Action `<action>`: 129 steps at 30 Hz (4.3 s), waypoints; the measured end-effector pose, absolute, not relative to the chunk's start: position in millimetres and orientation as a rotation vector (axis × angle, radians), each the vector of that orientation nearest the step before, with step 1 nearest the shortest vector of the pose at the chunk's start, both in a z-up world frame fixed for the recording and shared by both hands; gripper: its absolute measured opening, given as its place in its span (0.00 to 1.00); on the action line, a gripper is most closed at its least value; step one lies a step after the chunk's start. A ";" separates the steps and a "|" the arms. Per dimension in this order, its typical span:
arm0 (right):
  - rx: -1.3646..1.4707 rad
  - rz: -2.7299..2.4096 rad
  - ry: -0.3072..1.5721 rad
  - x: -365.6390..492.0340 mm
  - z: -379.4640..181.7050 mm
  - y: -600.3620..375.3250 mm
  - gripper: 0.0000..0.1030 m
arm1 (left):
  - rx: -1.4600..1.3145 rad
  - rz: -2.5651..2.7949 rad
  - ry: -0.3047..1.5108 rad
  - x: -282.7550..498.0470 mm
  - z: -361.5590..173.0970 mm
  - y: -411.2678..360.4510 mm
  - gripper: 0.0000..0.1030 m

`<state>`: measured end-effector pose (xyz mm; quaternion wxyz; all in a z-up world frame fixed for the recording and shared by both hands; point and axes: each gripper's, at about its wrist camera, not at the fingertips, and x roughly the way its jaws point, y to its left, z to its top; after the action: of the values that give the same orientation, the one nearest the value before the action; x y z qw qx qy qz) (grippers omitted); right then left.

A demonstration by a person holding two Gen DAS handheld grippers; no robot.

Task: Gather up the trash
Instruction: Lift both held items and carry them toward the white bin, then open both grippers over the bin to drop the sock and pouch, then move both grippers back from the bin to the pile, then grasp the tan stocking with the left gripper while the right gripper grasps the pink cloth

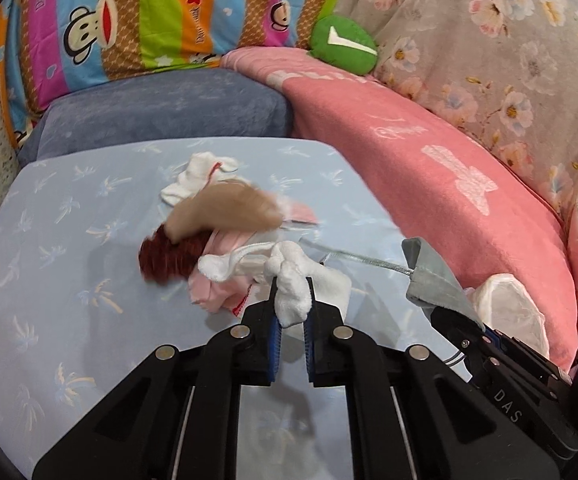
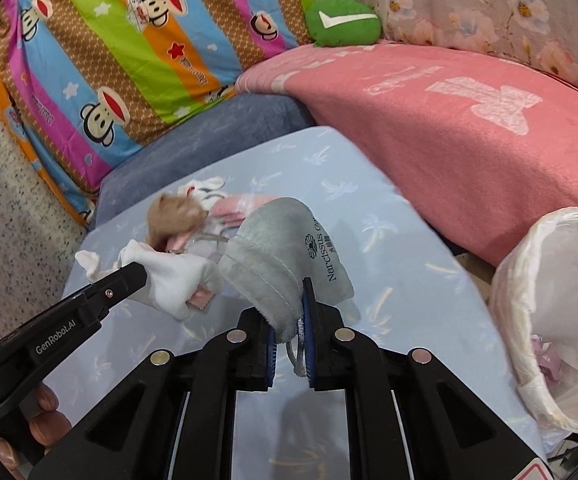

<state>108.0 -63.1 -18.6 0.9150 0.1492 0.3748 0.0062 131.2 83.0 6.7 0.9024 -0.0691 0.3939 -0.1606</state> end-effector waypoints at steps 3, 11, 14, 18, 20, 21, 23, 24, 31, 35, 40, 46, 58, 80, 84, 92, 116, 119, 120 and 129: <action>0.325 -0.001 0.740 95.7 -6.9 -74.8 0.11 | -0.124 -0.359 0.796 122.2 16.0 71.1 0.09; 0.382 -0.057 0.649 58.8 26.3 -118.5 0.11 | -0.070 -0.421 0.755 98.1 34.1 35.7 0.09; 0.402 -0.081 0.622 45.3 34.0 -136.4 0.11 | -0.049 -0.434 0.749 90.8 37.1 22.9 0.09; 0.425 -0.109 0.599 30.6 40.0 -158.6 0.11 | -0.026 -0.454 0.745 81.7 40.2 5.9 0.09; 0.436 -0.123 0.593 23.3 41.3 -169.9 0.11 | -0.013 -0.468 0.742 77.6 42.1 -3.6 0.09; 0.438 -0.126 0.592 21.9 41.6 -172.6 0.11 | -0.008 -0.474 0.741 75.9 42.8 -8.1 0.09; 0.450 -0.142 0.590 16.1 41.0 -183.3 0.11 | 0.005 -0.489 0.739 71.8 44.5 -19.6 0.09; 0.453 -0.145 0.589 13.7 40.8 -187.1 0.11 | 0.010 -0.496 0.738 70.3 45.3 -25.3 0.09; 0.484 -0.192 0.587 -2.7 35.9 -215.4 0.11 | 0.044 -0.564 0.751 60.5 44.0 -63.4 0.09; 0.507 -0.227 0.586 -12.3 30.8 -235.9 0.11 | 0.058 -0.611 0.759 55.5 42.7 -85.4 0.09; 0.537 -0.266 0.590 -23.5 21.3 -258.1 0.11 | 0.086 -0.654 0.765 51.1 40.5 -110.1 0.09; 0.564 -0.303 0.598 -31.9 10.7 -280.2 0.11 | 0.117 -0.694 0.783 48.0 34.9 -134.6 0.10; 0.591 -0.350 0.619 -39.2 -3.1 -302.5 0.17 | 0.157 -0.738 0.819 45.6 22.7 -162.7 0.11; 0.559 -0.330 0.615 -37.4 -0.4 -286.7 0.31 | 0.093 -0.644 0.759 49.8 32.7 -138.0 0.60; 0.541 -0.310 0.626 -34.1 -0.1 -275.5 0.31 | 0.084 -0.622 0.760 52.8 31.6 -127.4 0.60; 0.506 -0.281 0.641 -26.5 2.9 -253.9 0.31 | 0.045 -0.573 0.778 59.2 26.1 -100.4 0.62; 0.400 -0.189 0.724 5.7 -5.7 -183.9 0.31 | -0.034 -0.324 0.855 88.9 -15.5 -8.0 0.84; 0.387 -0.176 0.737 11.3 -8.3 -175.2 0.31 | -0.047 -0.286 0.880 95.0 -24.9 6.3 0.84; 0.384 -0.173 0.740 12.9 -9.2 -172.7 0.31 | -0.054 -0.277 0.888 96.4 -27.7 10.7 0.84; 0.345 -0.129 0.785 33.6 -22.5 -144.0 0.31 | -0.108 -0.209 0.963 113.3 -57.0 46.7 0.84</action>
<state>33.6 -144.0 -22.5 0.9075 0.1672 0.3802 -0.0626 113.3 46.7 -57.0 0.8797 -0.0520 0.4618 -0.1003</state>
